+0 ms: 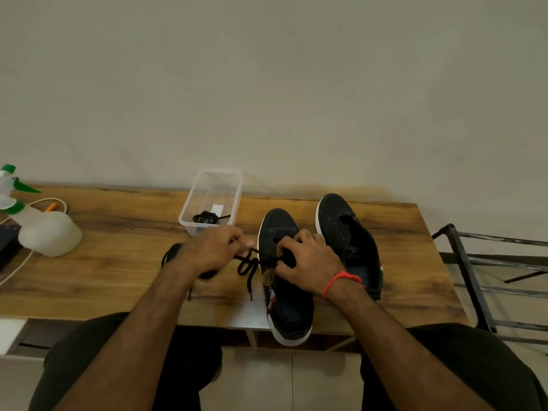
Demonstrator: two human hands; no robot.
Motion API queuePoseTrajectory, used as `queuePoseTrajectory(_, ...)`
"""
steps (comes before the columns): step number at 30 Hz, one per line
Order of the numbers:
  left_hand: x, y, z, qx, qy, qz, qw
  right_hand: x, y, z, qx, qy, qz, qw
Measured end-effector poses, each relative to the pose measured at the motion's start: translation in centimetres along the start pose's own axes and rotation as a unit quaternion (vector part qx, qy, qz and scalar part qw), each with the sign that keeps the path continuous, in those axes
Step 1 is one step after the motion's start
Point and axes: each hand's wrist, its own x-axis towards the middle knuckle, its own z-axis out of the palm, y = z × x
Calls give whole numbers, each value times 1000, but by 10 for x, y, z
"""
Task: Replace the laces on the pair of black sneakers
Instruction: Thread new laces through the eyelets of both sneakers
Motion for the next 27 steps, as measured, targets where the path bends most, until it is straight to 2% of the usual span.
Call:
queuePoseTrajectory(3,-1,-10,-10,-13,76,-34,996,0,0,0,-7,-1,0,1000)
queuePoseTrajectory(6,-4,-11,-12,12,75,-72,995,1,0,-1,-5,-3,-1,1000)
queuePoseTrajectory(8,-4,-12,-8,29,26,-93,995,1,1,0,5,-7,1,1000)
queuePoseTrajectory(11,-4,-7,4,-9,-86,-113,990,1,5,-1,35,-18,9,999)
queuePoseTrajectory(14,-6,4,14,-23,-135,-109,985,1,7,0,50,-23,12,998)
queuePoseTrajectory(16,-3,8,20,17,-109,-100,989,2,7,0,54,-25,13,998)
queuePoseTrajectory(19,2,5,30,59,-10,-90,994,2,8,0,61,-26,13,998)
queuePoseTrajectory(20,2,3,33,36,-14,-107,994,2,8,-1,63,-28,13,997)
queuePoseTrajectory(22,2,1,38,-24,-71,-152,986,2,7,-1,66,-30,12,997)
queuePoseTrajectory(24,5,2,44,-19,-85,-157,984,2,7,-2,66,-30,9,997)
queuePoseTrajectory(27,16,1,54,63,32,-114,991,2,7,-2,67,-29,7,997)
